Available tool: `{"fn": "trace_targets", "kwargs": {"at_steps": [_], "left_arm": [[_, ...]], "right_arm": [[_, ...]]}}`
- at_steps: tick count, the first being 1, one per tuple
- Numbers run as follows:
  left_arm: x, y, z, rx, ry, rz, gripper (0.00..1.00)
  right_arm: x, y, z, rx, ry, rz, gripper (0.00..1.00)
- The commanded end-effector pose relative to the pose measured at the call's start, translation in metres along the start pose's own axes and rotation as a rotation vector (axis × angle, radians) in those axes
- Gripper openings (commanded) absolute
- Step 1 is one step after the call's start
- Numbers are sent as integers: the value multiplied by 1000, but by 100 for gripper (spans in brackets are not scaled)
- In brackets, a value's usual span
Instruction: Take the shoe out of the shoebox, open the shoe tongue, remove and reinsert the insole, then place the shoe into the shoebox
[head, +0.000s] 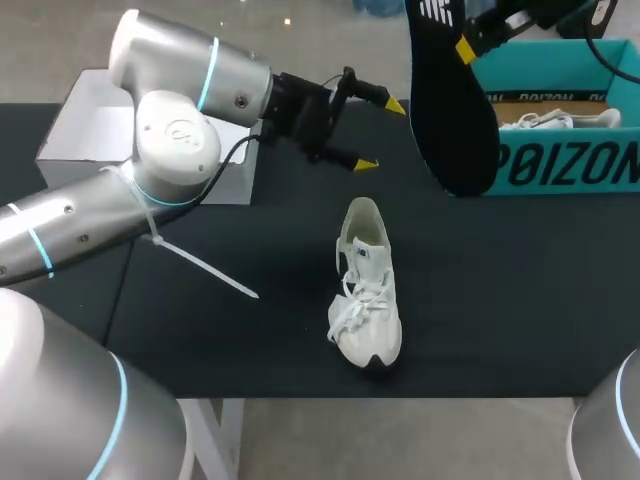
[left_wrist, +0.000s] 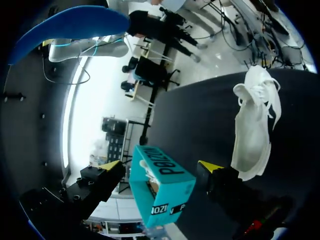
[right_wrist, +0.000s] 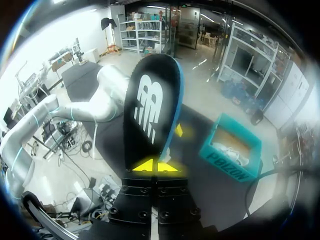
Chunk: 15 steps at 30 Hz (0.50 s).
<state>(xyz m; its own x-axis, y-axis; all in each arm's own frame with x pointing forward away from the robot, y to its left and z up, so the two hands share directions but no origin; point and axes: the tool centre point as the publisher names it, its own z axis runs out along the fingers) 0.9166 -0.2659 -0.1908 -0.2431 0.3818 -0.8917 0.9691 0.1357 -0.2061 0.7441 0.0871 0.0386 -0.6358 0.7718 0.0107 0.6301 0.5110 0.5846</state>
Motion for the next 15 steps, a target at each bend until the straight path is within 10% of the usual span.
{"fn": "trace_targets", "kwargs": {"at_steps": [1,15], "left_arm": [[2,7,20,2,-80,9,100],[1,3,6,57,-355,127,100]], "right_arm": [[0,2,1,4,0,0,0],[0,2,1,4,0,0,0]]}}
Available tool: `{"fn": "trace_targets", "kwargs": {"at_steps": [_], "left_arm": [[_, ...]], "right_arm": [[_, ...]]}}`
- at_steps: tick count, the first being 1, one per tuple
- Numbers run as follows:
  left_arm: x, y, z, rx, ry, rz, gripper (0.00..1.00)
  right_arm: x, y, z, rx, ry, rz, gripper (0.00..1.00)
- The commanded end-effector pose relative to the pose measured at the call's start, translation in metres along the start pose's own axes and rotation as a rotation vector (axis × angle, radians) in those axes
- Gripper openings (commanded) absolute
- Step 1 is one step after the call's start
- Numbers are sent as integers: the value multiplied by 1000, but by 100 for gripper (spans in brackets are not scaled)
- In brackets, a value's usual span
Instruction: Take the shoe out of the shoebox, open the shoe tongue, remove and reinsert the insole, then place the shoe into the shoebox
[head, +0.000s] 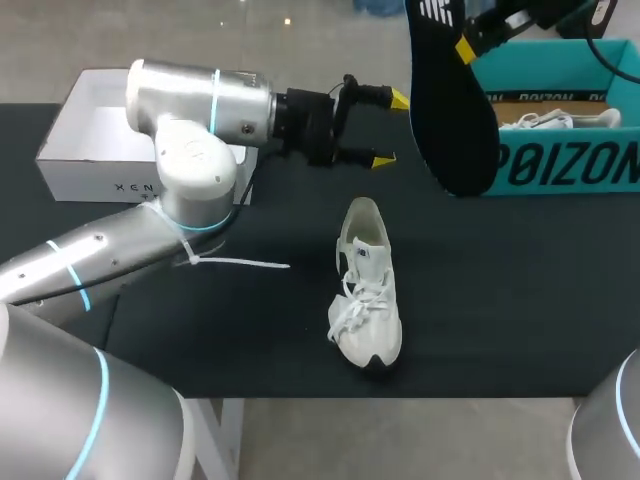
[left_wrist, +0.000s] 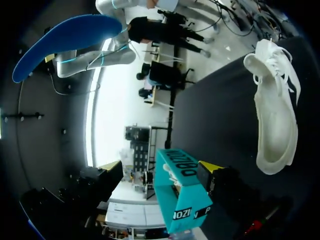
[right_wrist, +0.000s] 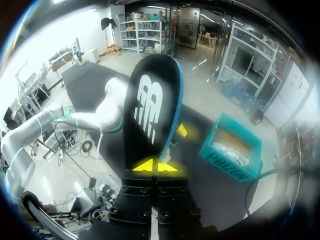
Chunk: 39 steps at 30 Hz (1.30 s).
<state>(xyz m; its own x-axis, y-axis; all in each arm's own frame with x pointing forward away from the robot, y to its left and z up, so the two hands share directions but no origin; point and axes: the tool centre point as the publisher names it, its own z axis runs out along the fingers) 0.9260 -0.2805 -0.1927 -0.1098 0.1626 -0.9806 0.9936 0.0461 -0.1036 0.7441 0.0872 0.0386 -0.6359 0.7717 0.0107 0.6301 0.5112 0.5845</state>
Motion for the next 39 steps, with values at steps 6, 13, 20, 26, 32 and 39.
{"fn": "trace_targets", "kwargs": {"at_steps": [6,13,20,26,32,39], "left_arm": [[-4,-12,-18,-9,-152,23,100],[-17,-17,-26,14,-206,55,100],[-20,-13,-27,55,-182,64,100],[-20,-13,-27,55,-182,64,100],[-20,-13,-27,55,-182,64,100],[-20,-13,-27,55,-182,64,100]], "right_arm": [[0,2,1,4,0,1,0],[0,2,1,4,0,1,0],[0,2,1,4,0,1,0],[0,2,1,4,0,1,0],[-25,-6,19,46,14,61,0],[-74,-32,51,83,106,232,0]]}}
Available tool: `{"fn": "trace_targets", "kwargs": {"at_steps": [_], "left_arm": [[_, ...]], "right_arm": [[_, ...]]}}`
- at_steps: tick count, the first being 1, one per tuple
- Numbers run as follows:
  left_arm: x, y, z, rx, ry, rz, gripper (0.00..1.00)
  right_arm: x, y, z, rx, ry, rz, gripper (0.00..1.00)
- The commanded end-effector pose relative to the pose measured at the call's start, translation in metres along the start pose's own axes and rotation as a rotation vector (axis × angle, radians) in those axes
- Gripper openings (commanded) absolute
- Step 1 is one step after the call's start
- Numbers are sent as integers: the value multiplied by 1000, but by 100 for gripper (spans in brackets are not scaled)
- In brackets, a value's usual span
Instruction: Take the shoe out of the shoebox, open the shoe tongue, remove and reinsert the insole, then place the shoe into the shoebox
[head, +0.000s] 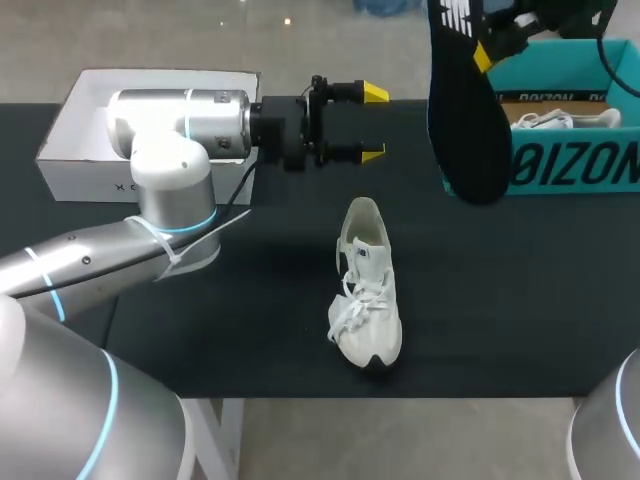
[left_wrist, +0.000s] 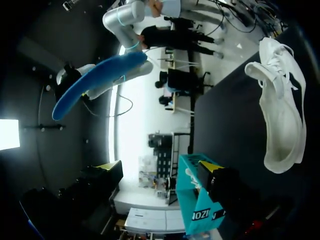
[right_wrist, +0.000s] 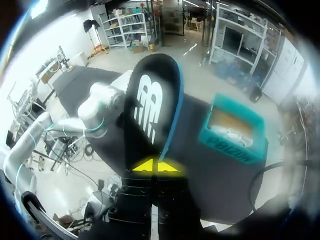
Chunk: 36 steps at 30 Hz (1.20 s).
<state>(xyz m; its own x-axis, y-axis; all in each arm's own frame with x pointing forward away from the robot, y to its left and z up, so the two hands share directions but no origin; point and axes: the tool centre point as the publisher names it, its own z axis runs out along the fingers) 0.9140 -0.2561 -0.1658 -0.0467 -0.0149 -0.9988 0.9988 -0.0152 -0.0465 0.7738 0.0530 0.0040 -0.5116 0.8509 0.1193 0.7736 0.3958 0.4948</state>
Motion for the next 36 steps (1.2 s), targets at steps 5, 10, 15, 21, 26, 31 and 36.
{"fn": "trace_targets", "kwargs": {"at_steps": [5,10,15,21,26,31,36], "left_arm": [[1,1,2,-2,-3,2,100],[1,1,2,-2,-3,2,100],[1,1,2,-2,-3,2,100],[1,1,2,-2,-3,2,100],[1,1,2,-2,-3,2,100],[1,1,2,-2,-3,2,100],[0,-1,-1,5,-2,19,100]], "right_arm": [[-49,-4,50,22,169,115,0],[-58,-1,87,77,213,159,0],[-63,4,123,135,248,182,0],[-58,18,146,161,283,194,0],[-56,26,165,190,309,198,0],[-60,28,175,201,323,217,0],[-63,32,175,199,326,231,0]]}}
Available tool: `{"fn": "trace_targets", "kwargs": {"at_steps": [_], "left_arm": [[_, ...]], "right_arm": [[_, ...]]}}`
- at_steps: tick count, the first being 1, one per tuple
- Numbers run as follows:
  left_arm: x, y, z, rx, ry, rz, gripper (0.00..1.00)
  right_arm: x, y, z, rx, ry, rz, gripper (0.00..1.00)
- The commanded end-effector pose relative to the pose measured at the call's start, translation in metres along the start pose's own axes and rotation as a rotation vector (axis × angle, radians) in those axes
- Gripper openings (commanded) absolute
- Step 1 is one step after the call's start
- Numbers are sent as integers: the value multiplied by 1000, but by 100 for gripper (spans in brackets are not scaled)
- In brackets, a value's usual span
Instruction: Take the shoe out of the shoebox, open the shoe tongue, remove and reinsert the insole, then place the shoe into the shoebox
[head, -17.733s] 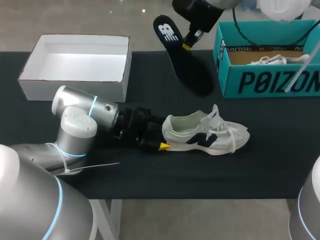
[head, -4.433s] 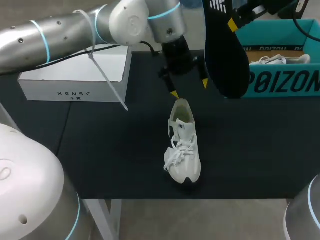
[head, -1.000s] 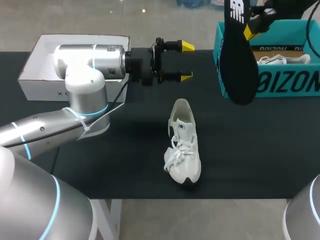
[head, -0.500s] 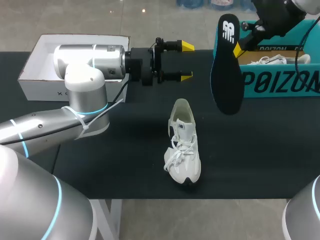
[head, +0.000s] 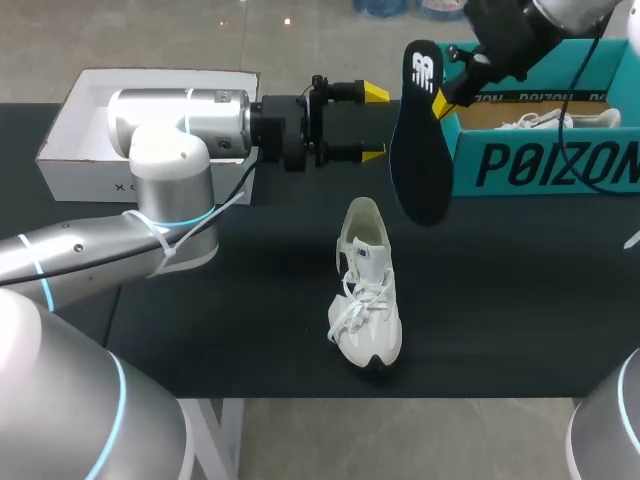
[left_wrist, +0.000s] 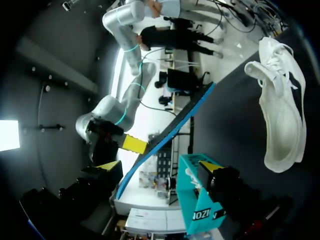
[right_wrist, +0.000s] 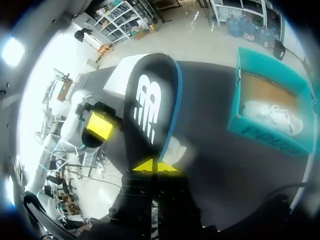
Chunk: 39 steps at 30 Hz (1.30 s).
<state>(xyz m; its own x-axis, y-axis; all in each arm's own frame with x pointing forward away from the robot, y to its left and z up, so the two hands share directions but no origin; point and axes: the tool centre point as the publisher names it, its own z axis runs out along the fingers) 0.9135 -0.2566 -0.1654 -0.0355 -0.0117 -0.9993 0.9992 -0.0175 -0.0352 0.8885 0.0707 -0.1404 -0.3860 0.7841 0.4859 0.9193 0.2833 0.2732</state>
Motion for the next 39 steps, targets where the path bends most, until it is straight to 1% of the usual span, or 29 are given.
{"fn": "trace_targets", "kwargs": {"at_steps": [1,7,15,20,26,30,31,32,33,34,35,36,37,39], "left_arm": [[0,-1,-2,4,-7,13,100],[2,-6,-6,23,0,43,100],[3,-8,-7,31,11,69,100],[3,-10,-5,39,14,83,100],[3,-12,-4,45,15,93,100],[4,-14,-4,54,9,109,100],[4,-14,-4,54,4,113,91],[4,-14,-4,55,2,114,78],[4,-15,-4,55,1,115,61],[4,-15,-4,55,0,116,37],[4,-15,-4,55,-3,118,22],[4,-15,-4,55,-4,118,13],[4,-15,-4,56,-4,119,0],[4,-15,-4,57,-5,120,0]], "right_arm": [[-1,10,0,23,1,4,0],[-5,18,0,11,23,29,0],[13,26,13,36,52,16,0],[20,28,21,46,63,11,0],[25,31,22,47,71,4,0],[24,32,21,43,70,5,0],[24,32,20,42,70,6,0],[24,32,20,41,70,7,0],[23,32,19,41,70,8,0],[23,32,19,40,70,9,0],[22,32,19,39,71,11,0],[22,32,19,38,74,13,0],[21,32,19,36,77,17,0],[21,32,19,35,81,18,0]]}}
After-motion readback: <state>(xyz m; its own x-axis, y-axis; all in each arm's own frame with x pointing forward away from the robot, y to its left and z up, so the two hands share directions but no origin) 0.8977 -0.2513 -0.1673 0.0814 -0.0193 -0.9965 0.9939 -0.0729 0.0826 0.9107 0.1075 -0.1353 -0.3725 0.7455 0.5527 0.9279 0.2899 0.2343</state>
